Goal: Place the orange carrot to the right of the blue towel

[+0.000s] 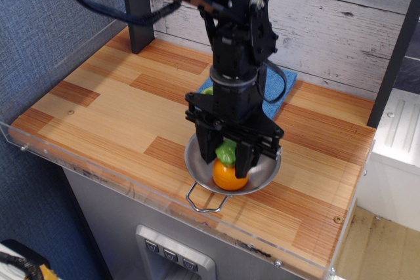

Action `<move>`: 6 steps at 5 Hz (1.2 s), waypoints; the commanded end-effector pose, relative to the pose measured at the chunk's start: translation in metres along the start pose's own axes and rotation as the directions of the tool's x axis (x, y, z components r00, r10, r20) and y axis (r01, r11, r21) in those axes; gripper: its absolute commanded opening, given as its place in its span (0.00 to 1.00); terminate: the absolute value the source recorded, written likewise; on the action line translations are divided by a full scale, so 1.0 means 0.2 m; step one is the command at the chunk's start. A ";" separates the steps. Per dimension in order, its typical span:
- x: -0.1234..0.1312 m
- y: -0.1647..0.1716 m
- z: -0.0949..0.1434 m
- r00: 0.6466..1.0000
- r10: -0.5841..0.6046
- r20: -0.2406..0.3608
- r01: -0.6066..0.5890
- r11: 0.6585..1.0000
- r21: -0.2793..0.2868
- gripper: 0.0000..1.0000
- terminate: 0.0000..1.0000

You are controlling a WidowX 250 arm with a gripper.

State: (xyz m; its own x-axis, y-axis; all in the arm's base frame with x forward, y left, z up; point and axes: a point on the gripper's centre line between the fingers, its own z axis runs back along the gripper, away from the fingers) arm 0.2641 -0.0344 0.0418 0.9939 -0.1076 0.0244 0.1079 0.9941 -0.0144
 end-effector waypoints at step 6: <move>0.50 -0.18 0.09 0.981 -0.137 0.139 0.142 0.990 -0.024 0.00 0.00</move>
State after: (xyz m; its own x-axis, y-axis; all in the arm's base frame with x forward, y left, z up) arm 0.3563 -0.0790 0.0451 0.9650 -0.2360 0.1144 0.2420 0.9694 -0.0416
